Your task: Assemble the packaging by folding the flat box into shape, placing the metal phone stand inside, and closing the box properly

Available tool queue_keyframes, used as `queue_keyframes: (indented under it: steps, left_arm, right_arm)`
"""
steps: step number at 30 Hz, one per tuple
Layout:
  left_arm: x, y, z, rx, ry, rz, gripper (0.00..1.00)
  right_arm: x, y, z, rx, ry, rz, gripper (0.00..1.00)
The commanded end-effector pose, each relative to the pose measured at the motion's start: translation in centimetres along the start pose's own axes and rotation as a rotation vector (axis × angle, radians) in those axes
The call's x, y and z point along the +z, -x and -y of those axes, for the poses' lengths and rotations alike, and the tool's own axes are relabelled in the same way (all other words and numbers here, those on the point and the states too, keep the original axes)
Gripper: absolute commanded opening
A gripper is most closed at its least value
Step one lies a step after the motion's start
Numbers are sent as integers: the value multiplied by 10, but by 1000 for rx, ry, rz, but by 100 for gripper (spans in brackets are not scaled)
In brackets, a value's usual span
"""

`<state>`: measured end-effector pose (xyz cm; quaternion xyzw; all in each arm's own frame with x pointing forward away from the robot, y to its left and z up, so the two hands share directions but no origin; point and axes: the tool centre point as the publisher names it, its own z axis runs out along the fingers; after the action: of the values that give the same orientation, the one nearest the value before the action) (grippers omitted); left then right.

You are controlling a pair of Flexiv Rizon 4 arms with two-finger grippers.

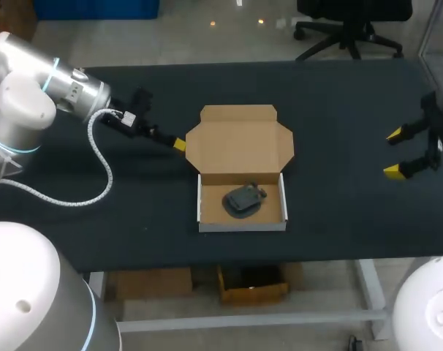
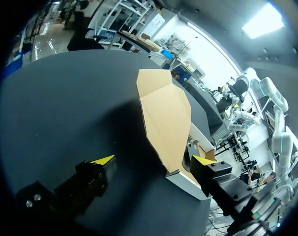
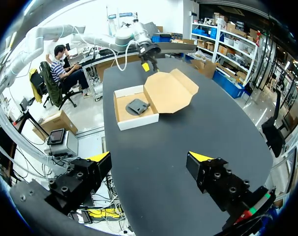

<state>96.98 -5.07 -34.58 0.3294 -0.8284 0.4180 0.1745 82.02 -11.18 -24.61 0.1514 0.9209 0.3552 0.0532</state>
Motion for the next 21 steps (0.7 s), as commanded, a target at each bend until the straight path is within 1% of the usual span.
queue_keyframes:
  steps: [1, 5, 7, 11, 13, 17, 21]
  left_arm:
    - [13, 6, 5, 0, 9, -141, 100]
    - [22, 3, 8, 0, 12, -165, 100]
    - [26, 1, 10, 5, 13, -172, 98]
    - [33, -1, 12, 5, 14, -193, 98]
    - [36, -2, 13, 5, 15, -199, 96]
    - [39, -4, 15, 4, 17, -211, 87]
    - [42, -7, 16, -2, 15, -221, 84]
  right_arm:
    - [-1, -1, 0, -1, 3, -2, 100]
    - [-1, -1, 0, -1, 3, -2, 100]
    - [-1, -1, 0, -1, 3, -2, 100]
    - [-1, -1, 0, -1, 3, -2, 100]
    - [-1, -1, 0, -1, 3, -2, 100]
    - [-1, -1, 0, -1, 3, -2, 100]
    - [-2, 1, 0, -2, 0, -2, 100]
